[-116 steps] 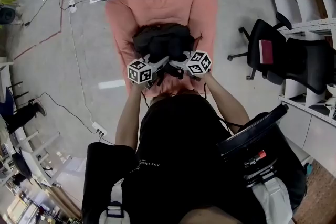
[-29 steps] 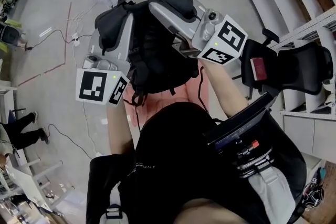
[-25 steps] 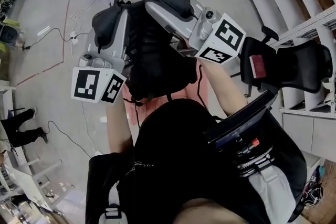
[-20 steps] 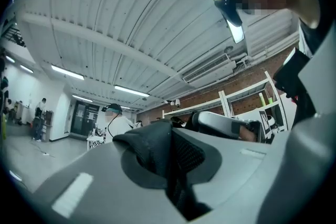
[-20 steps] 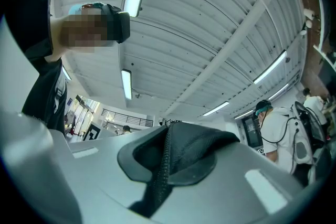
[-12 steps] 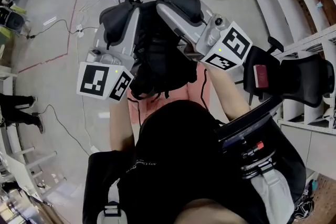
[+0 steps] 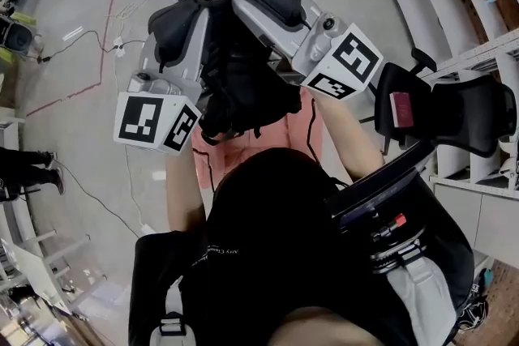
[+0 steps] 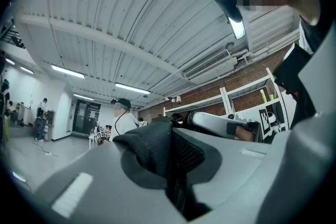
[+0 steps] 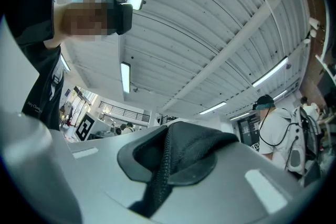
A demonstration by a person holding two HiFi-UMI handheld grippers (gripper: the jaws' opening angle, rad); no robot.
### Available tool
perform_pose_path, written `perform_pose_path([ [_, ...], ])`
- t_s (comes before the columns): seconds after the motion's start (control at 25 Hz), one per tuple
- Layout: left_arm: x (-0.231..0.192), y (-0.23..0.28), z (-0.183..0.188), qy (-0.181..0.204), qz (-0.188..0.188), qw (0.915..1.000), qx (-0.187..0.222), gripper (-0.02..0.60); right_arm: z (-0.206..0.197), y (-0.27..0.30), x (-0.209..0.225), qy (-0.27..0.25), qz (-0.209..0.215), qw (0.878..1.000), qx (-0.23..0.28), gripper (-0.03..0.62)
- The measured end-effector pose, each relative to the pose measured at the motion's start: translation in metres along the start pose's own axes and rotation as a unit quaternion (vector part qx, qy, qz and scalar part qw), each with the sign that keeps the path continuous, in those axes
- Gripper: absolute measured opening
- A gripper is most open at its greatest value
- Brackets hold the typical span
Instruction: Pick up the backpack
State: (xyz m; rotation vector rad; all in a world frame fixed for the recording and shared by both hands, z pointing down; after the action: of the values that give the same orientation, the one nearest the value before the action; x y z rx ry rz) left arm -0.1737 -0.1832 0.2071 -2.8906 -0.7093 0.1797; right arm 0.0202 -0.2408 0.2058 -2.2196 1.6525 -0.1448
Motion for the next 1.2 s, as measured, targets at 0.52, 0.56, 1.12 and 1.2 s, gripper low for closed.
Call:
perform_pose_path([
  [0.52, -0.003, 0.01, -0.013, -0.007, 0.002, 0.9997, -0.023, 0.029, -0.013, -0.004, 0.006, 0.004, -0.011, 1.0, -0.015, 0.035],
  [0.56, -0.002, 0.01, -0.013, -0.007, 0.002, 0.9997, -0.023, 0.029, -0.012, -0.004, 0.006, 0.004, -0.012, 1.0, -0.014, 0.037],
  [1.12, -0.006, 0.008, -0.017, -0.013, 0.007, 0.9996, -0.022, 0.029, -0.017, -0.003, 0.004, -0.009, -0.014, 1.0, -0.024, 0.035],
  [1.2, -0.006, 0.008, -0.018, -0.011, 0.009, 0.9996, -0.024, 0.029, -0.018, -0.002, 0.003, -0.011, -0.014, 0.999, -0.027, 0.035],
])
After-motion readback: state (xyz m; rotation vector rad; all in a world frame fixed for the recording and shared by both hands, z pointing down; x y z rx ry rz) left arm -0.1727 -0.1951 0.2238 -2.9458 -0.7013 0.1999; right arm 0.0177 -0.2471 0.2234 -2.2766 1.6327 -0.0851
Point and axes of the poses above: the fingertips, and each gripper's own axes: y forward along the fingers, x to its right, z out of its top, the point moved 10 cm from there along -y, backward along the fingers, and after that the axes turned 5 degrees about -y, right-handed, at the moved point
